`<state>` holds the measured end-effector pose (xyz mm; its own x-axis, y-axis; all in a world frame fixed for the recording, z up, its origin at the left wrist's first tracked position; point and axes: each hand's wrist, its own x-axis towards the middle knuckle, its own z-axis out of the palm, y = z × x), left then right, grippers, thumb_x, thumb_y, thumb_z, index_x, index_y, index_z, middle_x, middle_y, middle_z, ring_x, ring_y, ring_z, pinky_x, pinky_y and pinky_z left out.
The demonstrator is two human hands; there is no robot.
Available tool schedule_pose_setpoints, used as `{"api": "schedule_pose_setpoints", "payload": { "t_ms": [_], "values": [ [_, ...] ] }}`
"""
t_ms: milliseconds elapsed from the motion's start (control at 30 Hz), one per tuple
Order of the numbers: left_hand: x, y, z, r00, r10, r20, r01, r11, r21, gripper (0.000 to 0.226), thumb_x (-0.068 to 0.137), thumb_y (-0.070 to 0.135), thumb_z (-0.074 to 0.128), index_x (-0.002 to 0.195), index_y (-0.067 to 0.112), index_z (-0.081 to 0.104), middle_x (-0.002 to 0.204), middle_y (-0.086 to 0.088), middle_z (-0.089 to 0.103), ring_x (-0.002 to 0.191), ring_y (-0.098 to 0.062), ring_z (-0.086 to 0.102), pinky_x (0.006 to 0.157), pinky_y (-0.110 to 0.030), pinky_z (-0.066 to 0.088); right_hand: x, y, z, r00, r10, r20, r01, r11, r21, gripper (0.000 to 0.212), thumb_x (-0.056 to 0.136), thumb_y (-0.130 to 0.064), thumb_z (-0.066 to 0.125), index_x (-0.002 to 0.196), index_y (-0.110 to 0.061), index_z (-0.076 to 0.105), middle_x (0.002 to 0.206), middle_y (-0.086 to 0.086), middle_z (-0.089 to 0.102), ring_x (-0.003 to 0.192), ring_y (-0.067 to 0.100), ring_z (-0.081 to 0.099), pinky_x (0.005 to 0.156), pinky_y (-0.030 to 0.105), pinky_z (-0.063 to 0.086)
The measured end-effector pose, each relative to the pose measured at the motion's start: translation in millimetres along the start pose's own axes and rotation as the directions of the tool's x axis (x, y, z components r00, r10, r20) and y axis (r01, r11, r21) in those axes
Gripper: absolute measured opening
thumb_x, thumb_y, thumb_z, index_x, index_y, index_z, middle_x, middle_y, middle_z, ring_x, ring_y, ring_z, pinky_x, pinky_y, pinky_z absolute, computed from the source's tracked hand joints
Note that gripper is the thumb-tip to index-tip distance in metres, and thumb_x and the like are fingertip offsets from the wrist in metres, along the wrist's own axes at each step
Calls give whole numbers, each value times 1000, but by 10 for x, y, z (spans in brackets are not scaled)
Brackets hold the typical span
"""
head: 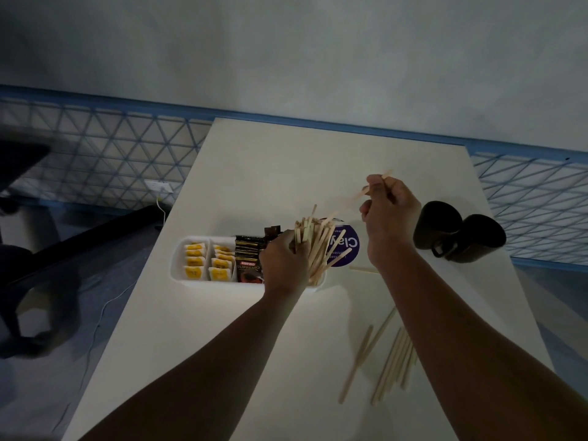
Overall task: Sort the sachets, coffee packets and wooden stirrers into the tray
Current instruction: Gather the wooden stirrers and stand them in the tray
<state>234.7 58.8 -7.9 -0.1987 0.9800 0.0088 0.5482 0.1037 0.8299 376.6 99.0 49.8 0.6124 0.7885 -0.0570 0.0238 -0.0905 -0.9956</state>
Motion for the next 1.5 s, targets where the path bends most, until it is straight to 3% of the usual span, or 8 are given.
{"api": "schedule_pose_setpoints", "payload": {
  "t_ms": [233,433,567,833,967,1133,1267,1500],
  "values": [
    [-27,66,-17,1000,-20,-12,19,997,-73,12,92,15,61,85,11,69,75,7,68,63,2,60,52,-3,39,-182,101,-35,972,-82,220,138,959,-249,13,96,-23,64,87,-17,72,79,-4,72,68,14,68,71,39,60],
    [-22,77,-28,998,-65,-20,62,990,-126,7,88,15,67,93,11,71,84,4,72,73,-4,63,64,-8,43,-365,233,-38,899,-110,425,319,829,-460,6,87,-14,71,86,-18,76,73,-11,72,68,6,68,68,30,59],
    [-28,85,-31,996,-82,-21,78,986,-150,10,88,17,70,96,11,72,85,5,70,76,-6,63,67,-12,45,-372,265,-58,898,-170,405,368,795,-483,15,85,-20,76,99,-17,75,82,-12,70,65,-4,60,64,12,46],
    [-21,80,-27,996,-79,-46,73,990,-117,12,87,22,70,86,10,72,79,0,72,72,-14,66,65,-23,50,-331,364,-225,976,-93,197,187,822,-538,48,82,-55,73,108,-16,63,84,-10,64,76,7,62,62,16,44],
    [-22,115,-69,997,-45,-57,44,999,-22,16,89,24,70,89,9,74,77,1,71,65,-6,57,52,-4,38,-352,555,-262,957,119,265,68,794,-604,50,78,-65,70,102,-22,63,85,-9,66,81,12,63,69,26,50],
    [-23,119,-113,999,-16,-48,18,999,48,21,90,29,68,97,11,77,71,7,64,57,-1,49,48,-5,30,-358,688,-227,908,213,362,-27,889,-457,24,84,-40,73,96,-19,76,70,-6,68,61,11,56,65,34,47],
    [1,109,-116,999,-28,-36,30,998,50,17,90,25,69,94,11,77,69,7,65,54,0,48,49,-4,33,-345,553,-119,926,84,367,116,864,-491,10,90,-25,68,88,-19,75,76,-7,71,75,14,67,74,36,57],
    [49,143,-164,999,20,-37,-20,1000,11,19,84,23,75,99,12,75,91,1,75,81,-11,69,75,-21,51,-320,444,34,928,22,372,149,892,-426,16,86,-13,70,92,-28,69,82,-9,73,77,13,72,75,43,62]
  ]
}}
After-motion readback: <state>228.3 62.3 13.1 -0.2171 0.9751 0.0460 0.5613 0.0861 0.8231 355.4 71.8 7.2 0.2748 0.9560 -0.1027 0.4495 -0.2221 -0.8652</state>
